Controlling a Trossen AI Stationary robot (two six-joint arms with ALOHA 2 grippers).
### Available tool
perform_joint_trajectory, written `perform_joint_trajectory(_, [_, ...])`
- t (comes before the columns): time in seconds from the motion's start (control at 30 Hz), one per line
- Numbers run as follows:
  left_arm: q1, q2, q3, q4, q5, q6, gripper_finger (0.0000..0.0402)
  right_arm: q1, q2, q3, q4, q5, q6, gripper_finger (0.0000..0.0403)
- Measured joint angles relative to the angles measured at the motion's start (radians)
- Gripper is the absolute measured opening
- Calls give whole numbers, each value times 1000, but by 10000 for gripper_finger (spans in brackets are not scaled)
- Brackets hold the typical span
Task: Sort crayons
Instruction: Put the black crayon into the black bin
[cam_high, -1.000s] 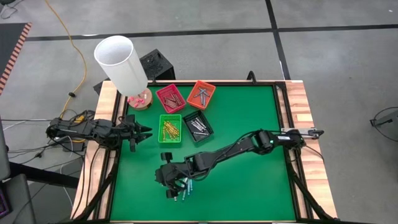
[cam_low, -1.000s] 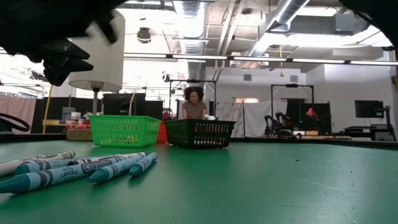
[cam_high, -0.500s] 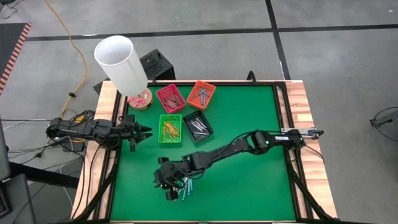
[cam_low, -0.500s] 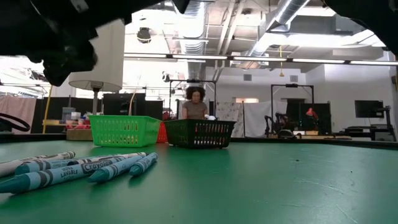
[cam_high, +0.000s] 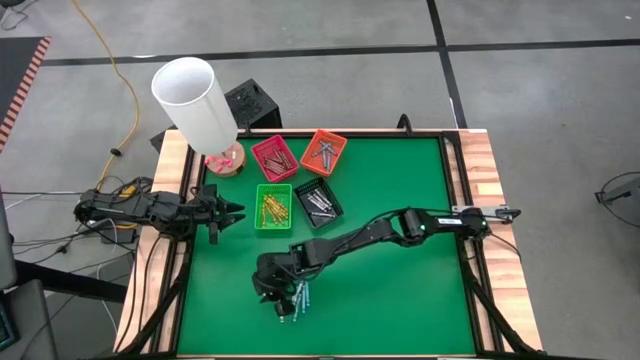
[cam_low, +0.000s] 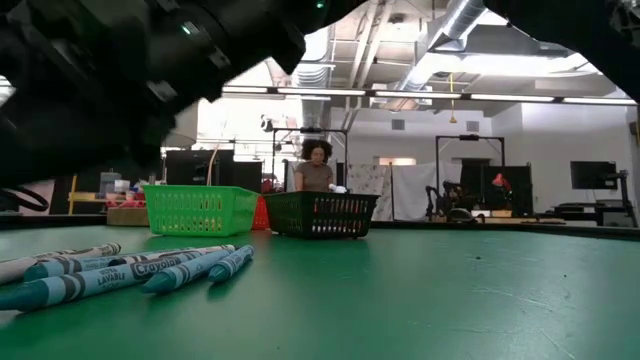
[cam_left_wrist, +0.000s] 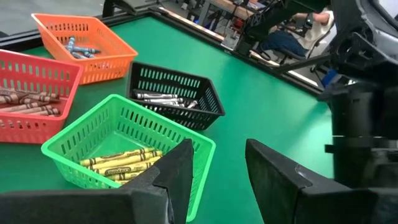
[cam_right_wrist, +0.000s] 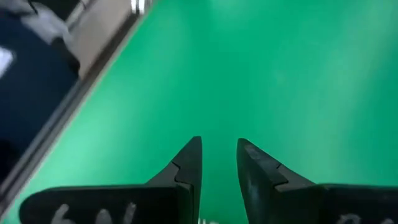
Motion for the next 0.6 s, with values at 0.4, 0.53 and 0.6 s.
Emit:
perform_joint_trajectory(0.4, [0, 0, 0, 0, -1, 0, 137, -20, -17, 1, -328, 1, -91, 97])
perform_joint_trajectory(0.53, [0, 0, 0, 0, -1, 0, 137, -34, -28, 1, -453, 17, -86, 97])
perform_joint_trajectory(0.6, [0, 0, 0, 0, -5, 0, 137, -41, -36, 2, -516, 59, -85, 97])
